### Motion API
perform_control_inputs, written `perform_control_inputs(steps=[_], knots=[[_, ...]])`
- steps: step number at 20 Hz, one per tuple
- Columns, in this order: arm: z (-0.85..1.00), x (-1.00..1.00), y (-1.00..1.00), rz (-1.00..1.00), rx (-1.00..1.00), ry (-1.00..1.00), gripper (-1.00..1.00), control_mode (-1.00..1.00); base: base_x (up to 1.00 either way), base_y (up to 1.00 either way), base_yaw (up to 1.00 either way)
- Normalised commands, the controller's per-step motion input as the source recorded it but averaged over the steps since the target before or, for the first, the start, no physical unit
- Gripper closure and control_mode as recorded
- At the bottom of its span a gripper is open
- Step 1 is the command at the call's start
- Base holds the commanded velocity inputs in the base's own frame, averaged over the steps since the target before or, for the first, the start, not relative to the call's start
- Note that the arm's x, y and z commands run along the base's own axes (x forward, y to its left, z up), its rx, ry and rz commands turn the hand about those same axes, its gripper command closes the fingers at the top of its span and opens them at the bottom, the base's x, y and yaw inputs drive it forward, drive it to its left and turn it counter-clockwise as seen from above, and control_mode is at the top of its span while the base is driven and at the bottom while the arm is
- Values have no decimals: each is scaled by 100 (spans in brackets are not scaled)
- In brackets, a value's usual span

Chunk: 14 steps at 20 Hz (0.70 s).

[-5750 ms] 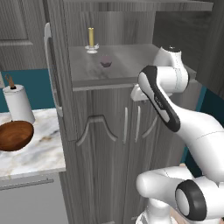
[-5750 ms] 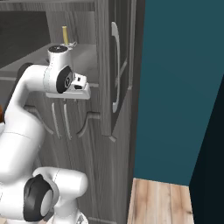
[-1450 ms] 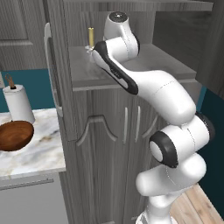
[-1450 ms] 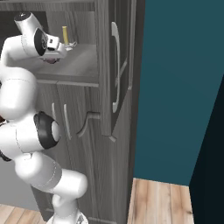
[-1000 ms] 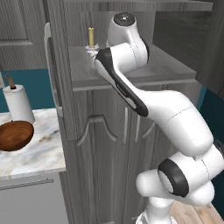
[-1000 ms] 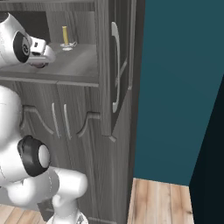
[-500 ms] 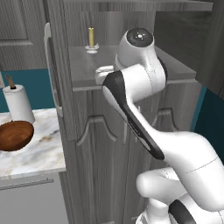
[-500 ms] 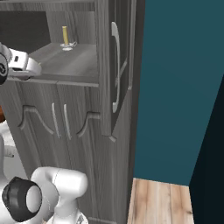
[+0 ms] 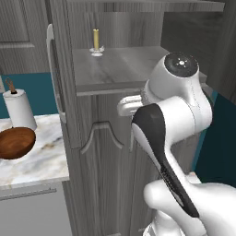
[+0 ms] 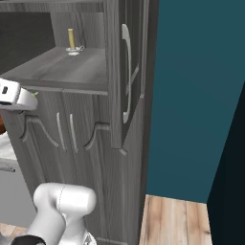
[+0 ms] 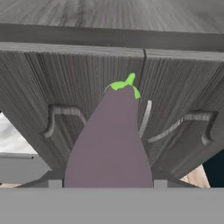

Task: Pick the eggplant from the cabinet and place it in the bowl. Then pick the bowl and place it in the sink. Then turn on the sink facuet.

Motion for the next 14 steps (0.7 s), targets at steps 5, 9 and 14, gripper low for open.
perform_control_inputs(steps=[5, 9, 14], knots=[[-49, -85, -47, 0, 0, 7, 100, -100, 0, 0, 0], [-53, -46, -24, 0, 0, 5, 100, -100, 0, 0, 0], [-45, -45, -22, 0, 0, 1, 100, -100, 0, 0, 0]])
